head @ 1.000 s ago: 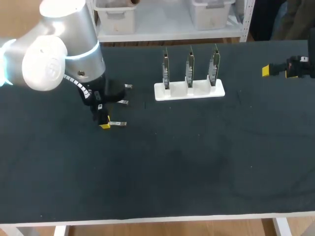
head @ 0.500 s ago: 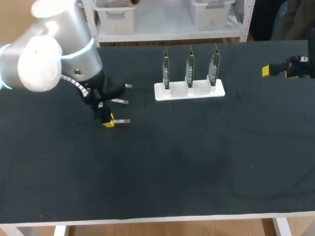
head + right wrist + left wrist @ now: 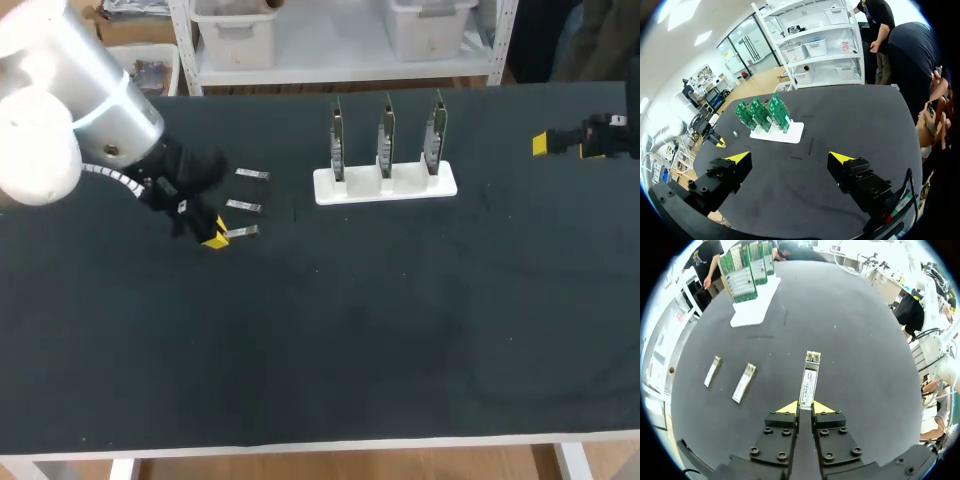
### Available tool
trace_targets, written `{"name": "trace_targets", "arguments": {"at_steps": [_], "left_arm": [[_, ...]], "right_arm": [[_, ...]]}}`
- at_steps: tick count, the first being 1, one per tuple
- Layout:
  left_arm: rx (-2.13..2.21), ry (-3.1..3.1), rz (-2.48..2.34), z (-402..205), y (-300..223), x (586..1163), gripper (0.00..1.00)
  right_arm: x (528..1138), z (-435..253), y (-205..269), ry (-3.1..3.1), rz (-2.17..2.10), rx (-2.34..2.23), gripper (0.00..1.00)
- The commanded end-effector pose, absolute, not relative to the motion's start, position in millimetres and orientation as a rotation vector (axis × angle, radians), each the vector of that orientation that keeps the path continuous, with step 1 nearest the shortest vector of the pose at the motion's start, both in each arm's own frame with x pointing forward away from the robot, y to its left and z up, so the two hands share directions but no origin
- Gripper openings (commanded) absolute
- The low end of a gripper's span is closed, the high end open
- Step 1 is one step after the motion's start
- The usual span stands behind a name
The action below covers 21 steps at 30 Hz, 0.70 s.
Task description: Pick up the optical module with the left hand, and insert it into the network port with the right hand.
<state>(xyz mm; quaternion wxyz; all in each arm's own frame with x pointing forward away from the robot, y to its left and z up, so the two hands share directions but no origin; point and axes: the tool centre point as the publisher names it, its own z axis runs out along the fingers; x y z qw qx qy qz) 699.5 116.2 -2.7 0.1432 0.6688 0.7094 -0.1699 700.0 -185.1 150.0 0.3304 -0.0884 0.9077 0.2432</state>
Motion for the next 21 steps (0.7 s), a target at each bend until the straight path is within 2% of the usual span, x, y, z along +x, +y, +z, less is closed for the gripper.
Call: {"name": "trace_targets", "arguments": {"at_steps": [1,21], "left_arm": [[1.898,2.000,-0.522,3.7,115.2,698.5,0.00],[1.720,1.695,-0.759,30.2,94.3,717.3,0.00]], "right_arm": [[700.0,150.0,-185.0,2.374,0.636,-0.231,1.00],[700.0,150.0,-185.0,2.374,0.636,-0.231,1.00]]}}
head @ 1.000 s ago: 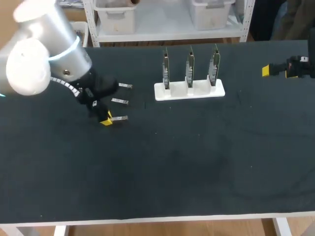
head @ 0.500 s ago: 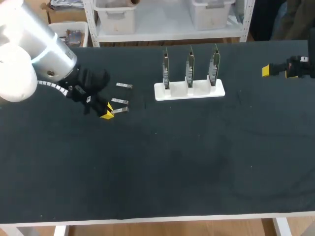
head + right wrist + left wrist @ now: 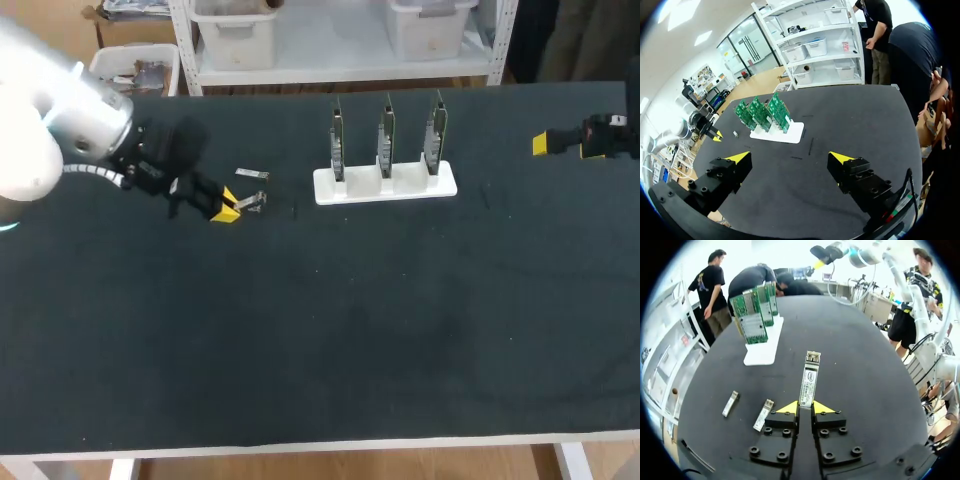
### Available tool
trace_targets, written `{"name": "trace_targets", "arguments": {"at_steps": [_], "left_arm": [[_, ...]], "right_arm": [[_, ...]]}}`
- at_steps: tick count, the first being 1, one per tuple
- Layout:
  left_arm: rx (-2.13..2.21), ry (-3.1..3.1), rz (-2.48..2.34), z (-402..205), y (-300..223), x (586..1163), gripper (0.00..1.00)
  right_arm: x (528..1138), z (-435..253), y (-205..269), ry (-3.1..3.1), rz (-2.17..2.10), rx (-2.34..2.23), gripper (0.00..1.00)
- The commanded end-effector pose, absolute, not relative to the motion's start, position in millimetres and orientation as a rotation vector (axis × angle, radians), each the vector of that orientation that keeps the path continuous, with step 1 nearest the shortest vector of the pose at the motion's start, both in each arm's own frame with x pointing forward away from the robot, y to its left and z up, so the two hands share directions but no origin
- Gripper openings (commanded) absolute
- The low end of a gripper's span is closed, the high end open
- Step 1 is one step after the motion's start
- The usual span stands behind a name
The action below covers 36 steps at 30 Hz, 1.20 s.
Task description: Pick up the optical module with the left hand, and insert it into the network port with the right hand.
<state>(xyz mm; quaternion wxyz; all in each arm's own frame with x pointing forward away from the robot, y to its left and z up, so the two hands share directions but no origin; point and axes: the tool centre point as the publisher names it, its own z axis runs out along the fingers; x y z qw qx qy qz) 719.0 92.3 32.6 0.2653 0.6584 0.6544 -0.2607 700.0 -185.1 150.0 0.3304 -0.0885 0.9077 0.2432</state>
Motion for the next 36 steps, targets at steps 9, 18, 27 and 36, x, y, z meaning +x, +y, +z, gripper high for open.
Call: {"name": "trace_targets", "arguments": {"at_steps": [9,18,27,36], "left_arm": [[1.715,1.663,-0.777,36.2,92.3,721.0,0.00],[1.716,1.666,-0.783,36.7,92.0,719.9,0.00],[1.702,1.658,-0.790,36.5,91.6,719.8,0.00],[1.663,1.580,-0.817,50.5,80.9,733.7,0.00]], "right_arm": [[700.0,150.0,-185.0,2.374,0.636,-0.231,1.00],[700.0,150.0,-185.0,2.374,0.636,-0.231,1.00],[700.0,150.0,-185.0,2.374,0.636,-0.231,1.00],[700.0,150.0,-185.0,2.374,0.636,-0.231,1.00]]}}
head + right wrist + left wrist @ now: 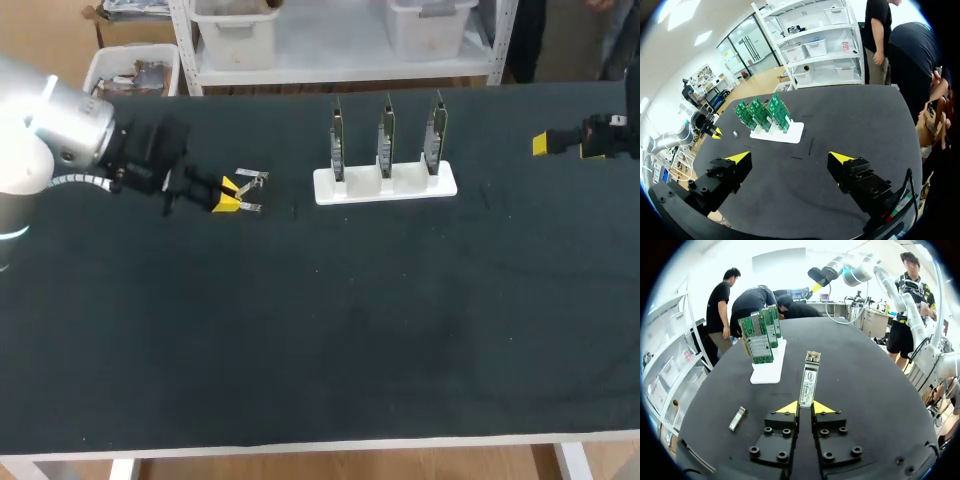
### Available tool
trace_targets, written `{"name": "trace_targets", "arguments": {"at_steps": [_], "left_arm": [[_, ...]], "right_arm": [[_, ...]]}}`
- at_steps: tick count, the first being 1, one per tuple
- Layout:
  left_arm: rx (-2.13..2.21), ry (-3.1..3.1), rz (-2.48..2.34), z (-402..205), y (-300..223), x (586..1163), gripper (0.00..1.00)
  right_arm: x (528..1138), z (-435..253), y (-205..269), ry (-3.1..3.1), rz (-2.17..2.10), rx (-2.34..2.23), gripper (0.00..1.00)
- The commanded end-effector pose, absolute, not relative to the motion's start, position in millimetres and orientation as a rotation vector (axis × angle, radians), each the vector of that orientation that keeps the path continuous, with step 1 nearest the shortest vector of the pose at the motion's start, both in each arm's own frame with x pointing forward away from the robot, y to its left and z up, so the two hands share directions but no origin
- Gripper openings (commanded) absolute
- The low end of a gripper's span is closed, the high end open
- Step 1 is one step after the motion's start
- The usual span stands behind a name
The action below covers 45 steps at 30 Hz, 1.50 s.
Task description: Pick up the optical module with the left hand, and insert it into the network port with the right hand.
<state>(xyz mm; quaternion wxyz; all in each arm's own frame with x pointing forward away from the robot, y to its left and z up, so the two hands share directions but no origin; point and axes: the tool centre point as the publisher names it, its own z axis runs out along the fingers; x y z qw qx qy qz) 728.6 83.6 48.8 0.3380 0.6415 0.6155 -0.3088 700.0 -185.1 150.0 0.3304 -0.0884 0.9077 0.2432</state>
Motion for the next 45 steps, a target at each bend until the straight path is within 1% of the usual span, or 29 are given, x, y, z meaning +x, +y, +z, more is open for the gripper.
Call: {"name": "trace_targets", "arguments": {"at_steps": [1,25,45], "left_arm": [[1.656,1.565,-0.824,52.6,78.9,735.5,0.00],[1.582,1.350,-0.894,83.8,47.3,766.0,0.00],[1.621,1.348,-0.902,83.6,51.8,763.4,0.00]], "right_arm": [[700.0,150.0,-185.0,2.374,0.636,-0.231,1.00],[700.0,150.0,-185.0,2.374,0.636,-0.231,1.00],[700.0,150.0,-185.0,2.374,0.636,-0.231,1.00]]}}
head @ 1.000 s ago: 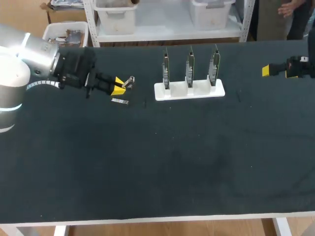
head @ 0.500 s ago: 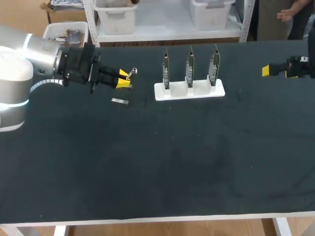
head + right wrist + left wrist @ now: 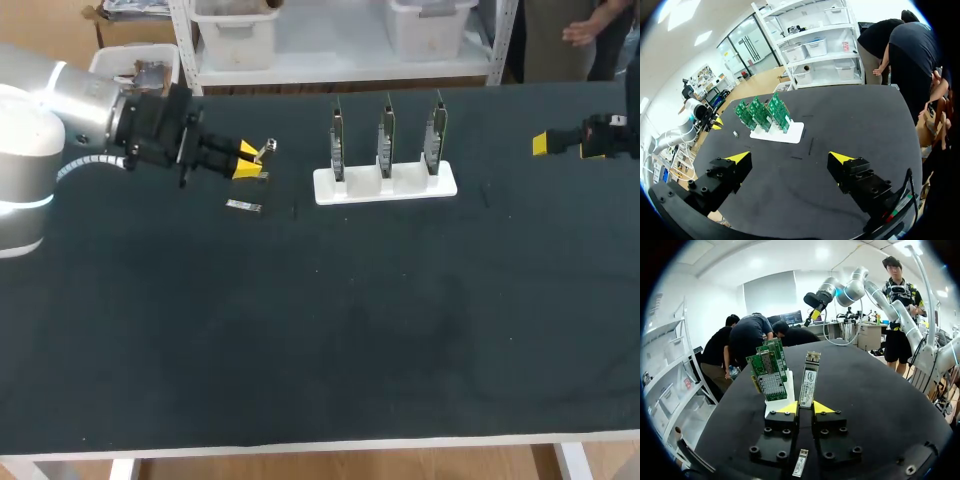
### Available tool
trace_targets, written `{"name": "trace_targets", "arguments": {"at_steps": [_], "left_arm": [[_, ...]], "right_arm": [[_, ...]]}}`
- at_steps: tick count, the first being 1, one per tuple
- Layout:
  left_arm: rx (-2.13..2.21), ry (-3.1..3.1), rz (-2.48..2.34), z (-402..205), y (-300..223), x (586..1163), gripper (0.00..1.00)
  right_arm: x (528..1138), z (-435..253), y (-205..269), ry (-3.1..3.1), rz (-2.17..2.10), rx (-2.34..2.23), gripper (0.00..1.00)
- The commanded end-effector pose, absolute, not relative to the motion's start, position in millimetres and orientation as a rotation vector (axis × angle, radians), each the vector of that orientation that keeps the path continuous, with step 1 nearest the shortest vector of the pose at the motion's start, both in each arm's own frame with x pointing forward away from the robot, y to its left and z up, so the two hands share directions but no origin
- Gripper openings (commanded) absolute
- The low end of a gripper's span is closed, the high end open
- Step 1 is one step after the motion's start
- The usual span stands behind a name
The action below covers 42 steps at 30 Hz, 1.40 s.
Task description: Pick up the optical module with the left hand, and insert it into the network port with the right hand.
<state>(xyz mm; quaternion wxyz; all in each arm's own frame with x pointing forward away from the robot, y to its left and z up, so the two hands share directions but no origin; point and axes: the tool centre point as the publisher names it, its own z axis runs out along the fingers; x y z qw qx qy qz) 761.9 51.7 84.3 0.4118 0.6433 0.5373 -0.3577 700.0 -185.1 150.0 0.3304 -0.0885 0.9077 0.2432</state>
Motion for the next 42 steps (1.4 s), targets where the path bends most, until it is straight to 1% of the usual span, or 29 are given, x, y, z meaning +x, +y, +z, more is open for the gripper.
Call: {"name": "trace_targets", "arguments": {"at_steps": [1,16,19,22,30,35,42], "left_arm": [[1.621,1.348,-0.902,83.6,51.8,763.4,0.00],[1.621,1.348,-0.902,83.6,51.8,763.4,0.00],[1.575,1.424,-0.837,89.1,67.7,780.4,0.00],[1.587,1.460,-0.764,98.5,72.3,799.7,0.00],[1.643,1.358,-0.749,123.5,46.2,831.1,0.00],[1.609,1.287,-0.803,127.0,36.1,834.7,0.00],[1.538,1.309,-0.803,125.4,37.9,831.6,0.00]], "right_arm": [[700.0,150.0,-185.0,2.374,0.636,-0.231,1.00],[700.0,150.0,-185.0,2.374,0.636,-0.231,1.00],[700.0,150.0,-185.0,2.374,0.636,-0.231,1.00],[700.0,150.0,-185.0,2.374,0.636,-0.231,1.00],[700.0,150.0,-185.0,2.374,0.636,-0.231,1.00],[700.0,150.0,-185.0,2.374,0.636,-0.231,1.00],[700.0,150.0,-185.0,2.374,0.636,-0.231,1.00]]}}
